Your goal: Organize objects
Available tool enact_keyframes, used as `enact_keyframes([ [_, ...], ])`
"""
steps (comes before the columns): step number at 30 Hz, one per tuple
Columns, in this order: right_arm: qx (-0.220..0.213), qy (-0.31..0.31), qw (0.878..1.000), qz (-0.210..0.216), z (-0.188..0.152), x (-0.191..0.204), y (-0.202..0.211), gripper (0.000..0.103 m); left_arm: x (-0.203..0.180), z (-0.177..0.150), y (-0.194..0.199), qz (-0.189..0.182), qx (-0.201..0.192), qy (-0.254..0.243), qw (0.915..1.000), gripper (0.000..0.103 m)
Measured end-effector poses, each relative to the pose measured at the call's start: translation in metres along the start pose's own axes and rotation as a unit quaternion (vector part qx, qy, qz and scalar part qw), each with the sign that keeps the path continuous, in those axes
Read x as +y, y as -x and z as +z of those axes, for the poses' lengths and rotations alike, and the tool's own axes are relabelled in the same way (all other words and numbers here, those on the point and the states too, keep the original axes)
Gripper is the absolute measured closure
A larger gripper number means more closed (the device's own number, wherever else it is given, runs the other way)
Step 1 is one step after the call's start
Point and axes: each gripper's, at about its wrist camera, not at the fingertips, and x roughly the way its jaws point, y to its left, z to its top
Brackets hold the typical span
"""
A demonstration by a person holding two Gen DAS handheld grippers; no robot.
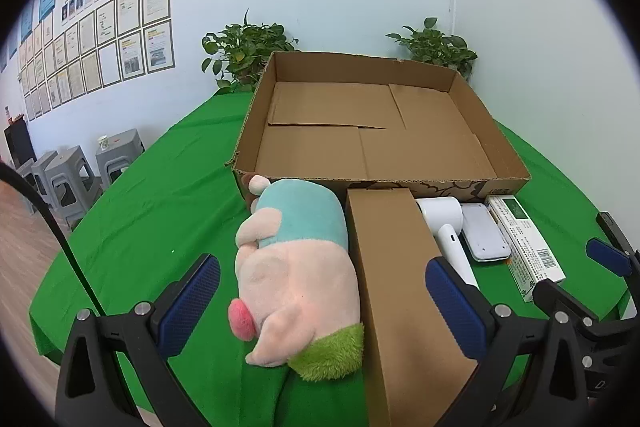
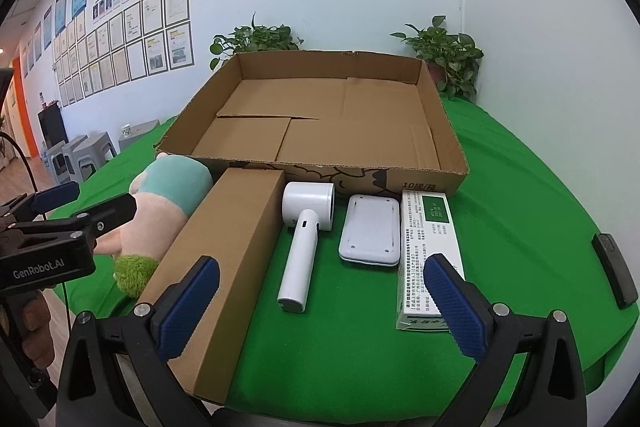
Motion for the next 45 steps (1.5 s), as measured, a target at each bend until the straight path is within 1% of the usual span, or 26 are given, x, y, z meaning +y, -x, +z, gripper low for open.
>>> enact_keyframes([
  [5,0.0,-0.001,1.0,0.003,0.003,-0.001,0.001,0.0,-0.003,0.004,-0.004,-0.006,-0.001,-0.002,1.0,0.001],
  [8,0.003,-0.006,1.0,0.008,0.003,-0.005,-0.003,0.0,-0.005,0.005,-0.007,-0.002,0.0,-0.002,1.0,0.001],
  [15,0.004,-0.022,0.999,0.038,-0.003,-0.01,-0.013,0.0,-0.001,0.003,-0.012,0.004,0.007,0.002,1.0,0.001],
  [18,0.005,-0.013,0.999,0.051,-0.005,-0.009,-0.016,0.0,0.0,0.003,-0.015,0.011,0.005,-0.002,0.9999,0.001],
  [20,-0.003,-0.007,0.998,0.062,-0.006,-0.006,-0.014,0.0,0.001,0.003,-0.018,0.014,0.004,-0.008,0.9999,0.001],
  [22,-0.01,-0.005,0.997,0.076,-0.007,-0.005,-0.014,0.0,0.001,0.005,-0.023,0.007,0.007,-0.01,0.9999,0.001],
  [24,-0.01,-0.001,0.997,0.077,-0.007,-0.003,-0.017,0.0,0.001,0.007,-0.026,-0.001,0.011,-0.006,0.9999,0.001],
  [27,-0.006,0.005,0.996,0.083,-0.008,-0.002,-0.022,0.0,0.001,0.008,-0.031,-0.014,0.015,-0.001,0.9998,0.001],
  [29,-0.004,0.008,0.996,0.084,-0.008,-0.002,-0.024,0.0,0.001,0.009,-0.035,-0.014,0.017,0.0,0.9997,0.001],
  [32,0.007,0.001,0.995,0.1,-0.008,-0.007,-0.03,0.0,0.004,0.009,-0.039,-0.023,0.021,0.008,0.9995,0.001],
  [34,0.01,-0.005,0.994,0.111,-0.008,-0.01,-0.034,0.0,0.006,0.009,-0.042,-0.023,0.026,0.01,0.9994,0.001],
  [39,0.021,-0.009,0.993,0.113,-0.004,-0.01,-0.046,0.0,0.006,0.008,-0.047,-0.02,0.031,0.011,0.9993,0.001],
  [45,0.04,-0.024,0.994,0.098,-0.003,-0.021,-0.059,0.001,0.003,0.01,-0.051,-0.02,0.035,0.013,0.9991,0.001],
])
